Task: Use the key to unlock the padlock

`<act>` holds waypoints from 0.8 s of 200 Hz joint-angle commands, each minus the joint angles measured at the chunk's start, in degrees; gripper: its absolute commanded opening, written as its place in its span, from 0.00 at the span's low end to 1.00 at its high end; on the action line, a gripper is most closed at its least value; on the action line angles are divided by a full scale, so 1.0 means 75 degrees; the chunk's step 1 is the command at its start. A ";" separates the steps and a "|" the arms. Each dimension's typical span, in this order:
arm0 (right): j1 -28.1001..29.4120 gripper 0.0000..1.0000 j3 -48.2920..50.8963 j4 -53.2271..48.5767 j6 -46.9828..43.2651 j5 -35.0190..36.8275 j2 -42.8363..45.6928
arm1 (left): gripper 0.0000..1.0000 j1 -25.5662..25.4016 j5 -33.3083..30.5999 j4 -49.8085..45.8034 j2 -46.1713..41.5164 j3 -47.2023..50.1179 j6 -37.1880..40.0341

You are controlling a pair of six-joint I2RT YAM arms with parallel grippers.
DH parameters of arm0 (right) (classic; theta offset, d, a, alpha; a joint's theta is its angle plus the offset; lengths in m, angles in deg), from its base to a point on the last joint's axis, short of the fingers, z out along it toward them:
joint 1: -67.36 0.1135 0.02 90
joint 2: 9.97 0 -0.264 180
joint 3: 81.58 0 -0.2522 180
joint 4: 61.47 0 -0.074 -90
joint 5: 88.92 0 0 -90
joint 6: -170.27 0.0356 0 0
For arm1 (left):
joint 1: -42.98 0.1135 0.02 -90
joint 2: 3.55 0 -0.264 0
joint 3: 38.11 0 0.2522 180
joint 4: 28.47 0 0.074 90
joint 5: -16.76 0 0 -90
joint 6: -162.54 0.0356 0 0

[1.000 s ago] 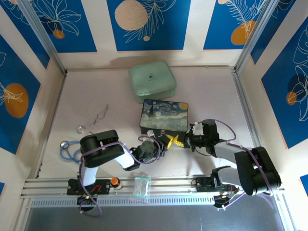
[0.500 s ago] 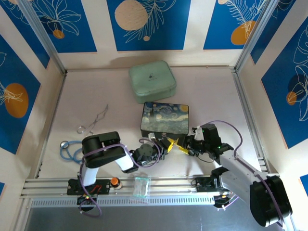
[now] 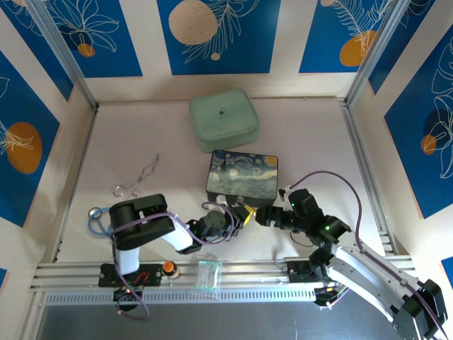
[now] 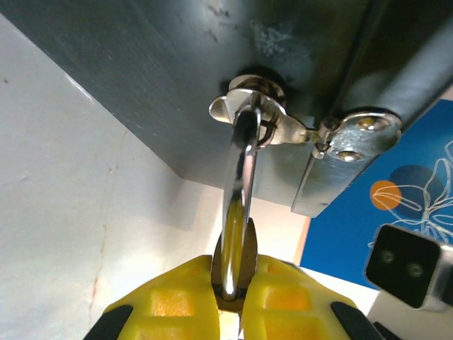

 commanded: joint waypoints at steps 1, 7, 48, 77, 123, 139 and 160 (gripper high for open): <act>0.0288 0.87 0.0106 0.0797 -0.1157 0.0613 -0.0175 | 0.00 0.0048 -0.0007 -0.1457 -0.0146 0.0146 0.0272; 0.0347 0.86 0.0084 0.0852 -0.1295 0.0748 -0.0236 | 0.00 0.0061 -0.0007 -0.1614 -0.0219 0.0146 0.0318; 0.0519 0.79 0.0080 0.1555 -0.2070 0.0037 -0.0418 | 0.00 0.0240 0.0048 -0.2258 -0.0713 0.0274 0.0684; 0.1127 0.70 0.0024 0.1570 -0.2358 0.0681 -0.0869 | 0.00 0.0431 0.0322 -0.2859 -0.1199 0.0294 0.1075; 0.2640 0.63 -0.0248 0.1906 -0.2714 0.2369 -0.1974 | 0.00 0.0772 0.0758 -0.4066 -0.2065 0.0230 0.1767; 0.2834 0.59 -0.0281 0.2298 -0.2750 0.2506 -0.2379 | 0.00 0.0788 0.0786 -0.4298 -0.2282 0.0193 0.1885; 0.2943 0.53 -0.0199 0.2995 -0.2749 0.2747 -0.2655 | 0.00 0.0811 0.0891 -0.4379 -0.2410 0.0199 0.1928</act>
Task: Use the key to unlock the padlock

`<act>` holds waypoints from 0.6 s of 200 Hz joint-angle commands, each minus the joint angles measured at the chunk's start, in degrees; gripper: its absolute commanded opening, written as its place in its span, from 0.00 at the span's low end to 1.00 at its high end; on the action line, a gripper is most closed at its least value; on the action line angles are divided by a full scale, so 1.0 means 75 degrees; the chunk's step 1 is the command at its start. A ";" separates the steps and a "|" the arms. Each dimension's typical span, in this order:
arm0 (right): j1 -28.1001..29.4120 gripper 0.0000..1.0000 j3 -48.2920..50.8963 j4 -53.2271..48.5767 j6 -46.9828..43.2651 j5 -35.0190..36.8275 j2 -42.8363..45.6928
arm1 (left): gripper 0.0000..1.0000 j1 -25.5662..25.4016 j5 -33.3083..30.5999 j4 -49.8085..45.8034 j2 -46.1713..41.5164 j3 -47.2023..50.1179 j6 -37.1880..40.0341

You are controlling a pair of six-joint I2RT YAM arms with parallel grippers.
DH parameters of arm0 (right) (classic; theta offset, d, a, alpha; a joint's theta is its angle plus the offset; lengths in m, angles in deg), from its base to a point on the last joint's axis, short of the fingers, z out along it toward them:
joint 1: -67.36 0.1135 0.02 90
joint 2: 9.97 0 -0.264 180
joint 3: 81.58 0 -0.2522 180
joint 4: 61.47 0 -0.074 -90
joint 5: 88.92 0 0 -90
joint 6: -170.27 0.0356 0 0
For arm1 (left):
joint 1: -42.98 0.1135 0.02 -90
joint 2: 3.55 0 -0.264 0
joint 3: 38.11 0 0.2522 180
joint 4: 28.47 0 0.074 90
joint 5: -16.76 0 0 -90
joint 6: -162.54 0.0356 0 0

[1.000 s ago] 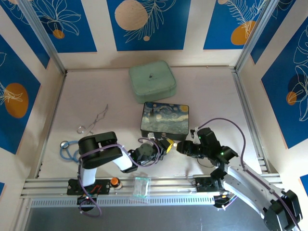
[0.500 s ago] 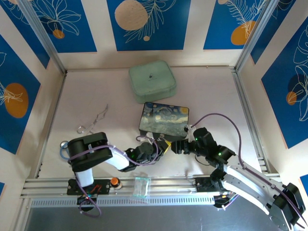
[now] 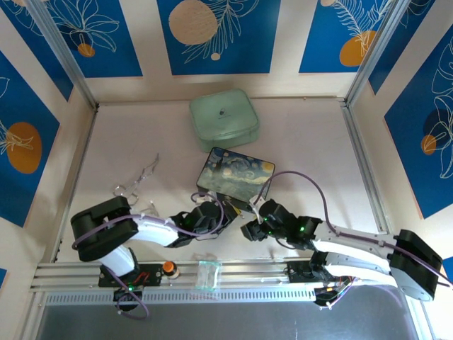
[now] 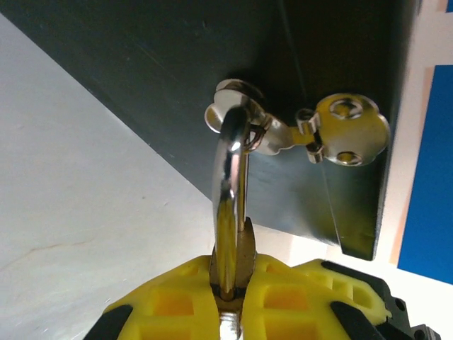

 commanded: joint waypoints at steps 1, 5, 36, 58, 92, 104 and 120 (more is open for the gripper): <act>0.0121 0.53 -0.0170 0.0980 -0.0182 0.0687 -0.0184 | 0.00 0.0077 0.0211 -0.0660 -0.0228 -0.0026 0.0316; 0.0149 0.51 -0.0161 0.1073 -0.0188 0.0757 -0.0202 | 0.00 0.0077 0.0237 -0.0649 -0.0228 -0.0029 0.0326; 0.0263 0.46 -0.0316 0.1566 -0.0573 0.0777 -0.0637 | 0.00 0.0077 0.0504 -0.0173 -0.0085 0.0006 0.0196; 0.0349 0.42 -0.0381 0.1674 -0.0796 0.0631 -0.1040 | 0.00 0.0077 0.0579 0.0024 0.0011 -0.0004 0.0156; 0.0361 0.39 -0.0248 0.1829 -0.0777 0.0501 -0.1280 | 0.00 0.0077 0.0633 0.0095 -0.0023 -0.0014 0.0166; 0.0372 0.39 -0.0178 0.1989 -0.0831 0.0503 -0.1360 | 0.00 0.0077 0.0664 0.0104 -0.0027 -0.0035 0.0178; 0.0396 0.39 -0.0097 0.2165 -0.0856 0.0351 -0.1436 | 0.00 0.0088 0.0647 0.0081 -0.0057 -0.0029 0.0197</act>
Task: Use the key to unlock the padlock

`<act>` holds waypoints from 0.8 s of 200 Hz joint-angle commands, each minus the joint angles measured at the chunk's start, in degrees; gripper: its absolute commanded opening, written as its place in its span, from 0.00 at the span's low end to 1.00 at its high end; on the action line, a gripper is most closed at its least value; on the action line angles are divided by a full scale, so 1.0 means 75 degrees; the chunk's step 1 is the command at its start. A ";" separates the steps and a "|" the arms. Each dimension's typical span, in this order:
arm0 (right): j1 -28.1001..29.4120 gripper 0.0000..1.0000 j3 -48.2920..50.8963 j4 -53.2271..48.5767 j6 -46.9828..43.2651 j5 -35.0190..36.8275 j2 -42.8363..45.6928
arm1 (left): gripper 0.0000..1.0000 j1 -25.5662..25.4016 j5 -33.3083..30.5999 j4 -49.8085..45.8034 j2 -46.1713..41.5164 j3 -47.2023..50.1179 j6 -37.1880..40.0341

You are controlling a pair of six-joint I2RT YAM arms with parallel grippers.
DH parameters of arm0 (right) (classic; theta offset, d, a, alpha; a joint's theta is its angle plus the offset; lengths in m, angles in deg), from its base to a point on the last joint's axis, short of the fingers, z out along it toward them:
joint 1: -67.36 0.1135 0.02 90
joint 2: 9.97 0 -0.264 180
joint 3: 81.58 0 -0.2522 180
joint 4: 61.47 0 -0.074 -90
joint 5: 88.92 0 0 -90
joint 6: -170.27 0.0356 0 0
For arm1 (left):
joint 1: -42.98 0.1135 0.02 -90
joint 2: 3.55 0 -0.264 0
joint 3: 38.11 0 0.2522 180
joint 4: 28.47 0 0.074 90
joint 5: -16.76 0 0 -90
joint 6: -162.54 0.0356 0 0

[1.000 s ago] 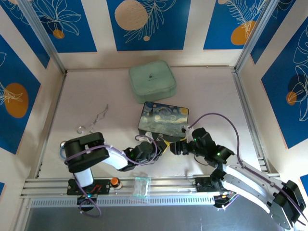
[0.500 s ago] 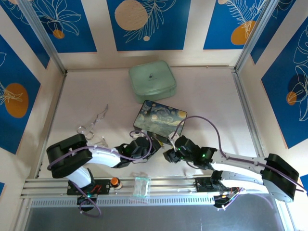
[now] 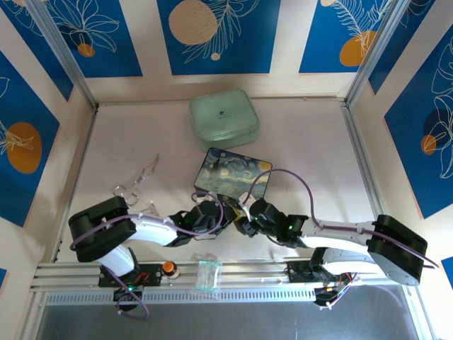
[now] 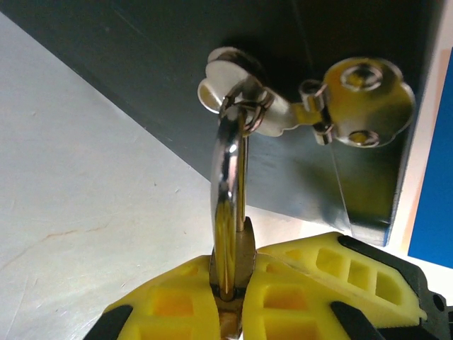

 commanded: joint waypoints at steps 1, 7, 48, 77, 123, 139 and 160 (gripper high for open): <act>0.0080 0.39 0.0123 0.0507 -0.0172 -0.0127 -0.0101 | 0.00 0.0039 0.0239 0.0234 0.0010 -0.0023 0.0083; 0.0073 0.39 0.0184 0.0516 -0.0116 -0.0196 -0.0073 | 0.00 0.0051 0.0236 0.0219 0.0001 -0.0012 0.0090; 0.0071 0.37 0.0494 0.0402 0.0129 -0.0066 0.0210 | 0.00 0.0086 0.0177 -0.0099 -0.0203 -0.0028 0.0237; 0.0129 0.38 0.0292 0.0523 -0.0216 0.0217 -0.0054 | 0.00 0.0086 0.0175 -0.0273 -0.0308 -0.0103 0.0299; 0.0431 0.34 -0.0144 0.0821 -0.0771 0.0867 -0.0772 | 0.00 0.0086 0.0277 -0.0255 -0.0327 -0.0175 0.0285; 0.0491 0.33 -0.0177 0.0970 -0.0810 0.0996 -0.0833 | 0.00 0.0074 0.0357 -0.0217 -0.0331 -0.0175 0.0279; 0.0583 0.24 -0.0254 0.1207 -0.0844 0.1036 -0.0882 | 0.00 0.0074 0.0422 -0.0057 -0.0294 -0.0102 0.0208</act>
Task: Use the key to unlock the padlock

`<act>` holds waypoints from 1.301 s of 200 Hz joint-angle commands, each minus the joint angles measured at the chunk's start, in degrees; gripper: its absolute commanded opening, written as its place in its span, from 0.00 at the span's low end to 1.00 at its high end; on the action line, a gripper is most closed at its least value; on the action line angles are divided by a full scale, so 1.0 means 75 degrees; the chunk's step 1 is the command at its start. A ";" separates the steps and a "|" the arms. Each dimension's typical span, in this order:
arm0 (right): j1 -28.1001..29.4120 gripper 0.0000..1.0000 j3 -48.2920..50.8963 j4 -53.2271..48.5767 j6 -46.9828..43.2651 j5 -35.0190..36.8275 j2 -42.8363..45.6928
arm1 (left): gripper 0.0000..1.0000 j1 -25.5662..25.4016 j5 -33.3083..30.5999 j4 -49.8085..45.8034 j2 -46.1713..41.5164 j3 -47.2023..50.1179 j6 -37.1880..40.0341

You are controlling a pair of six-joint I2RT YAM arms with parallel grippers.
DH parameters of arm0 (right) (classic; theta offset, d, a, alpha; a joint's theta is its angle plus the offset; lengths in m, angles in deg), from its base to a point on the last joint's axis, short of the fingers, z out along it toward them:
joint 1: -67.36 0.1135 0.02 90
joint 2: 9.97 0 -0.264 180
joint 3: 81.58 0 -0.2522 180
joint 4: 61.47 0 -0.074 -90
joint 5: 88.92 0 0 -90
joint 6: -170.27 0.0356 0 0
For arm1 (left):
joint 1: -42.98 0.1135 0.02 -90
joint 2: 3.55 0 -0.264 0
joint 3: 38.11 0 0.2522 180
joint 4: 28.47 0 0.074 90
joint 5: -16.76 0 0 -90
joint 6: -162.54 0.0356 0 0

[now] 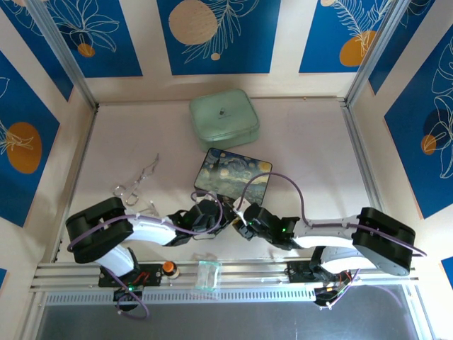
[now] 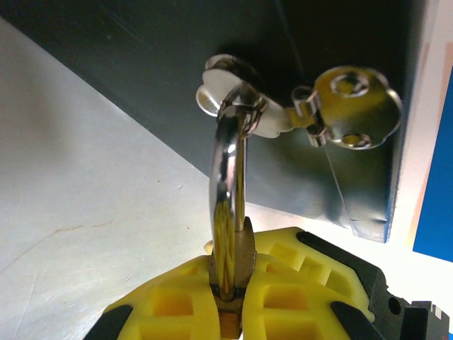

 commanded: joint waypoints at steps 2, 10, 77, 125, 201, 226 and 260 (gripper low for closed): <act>0.0139 0.22 -0.0302 0.0613 -0.0271 0.0308 -0.0078 | 0.00 0.0025 0.0283 0.0216 -0.0130 -0.0083 0.0062; 0.0141 0.15 -0.0384 0.0600 -0.0320 0.0308 -0.0167 | 0.00 0.0025 0.0277 0.0257 -0.0115 -0.0044 0.0037; -0.0938 0.05 -0.0142 0.0977 0.0332 -0.2803 -0.0092 | 0.00 0.0044 0.0314 0.0304 -0.0141 0.0151 0.0156; -0.2080 0.03 0.0208 0.1347 0.1111 -0.5183 -0.0073 | 0.00 0.0084 -0.0015 -0.0524 -0.0500 0.0249 0.0623; -0.3521 0.04 0.0715 0.1649 0.2200 -0.6969 0.0362 | 0.00 0.0222 -0.0338 -0.1331 -0.0898 0.0480 0.0923; -0.3624 0.07 0.0623 0.1302 0.2281 -0.7023 0.0378 | 0.00 0.0224 -0.0241 -0.1110 -0.0744 0.0536 0.0872; -0.3691 0.14 0.0520 0.0999 0.2472 -0.6775 0.0269 | 0.00 0.0230 -0.0015 -0.0520 -0.0428 0.0607 0.0702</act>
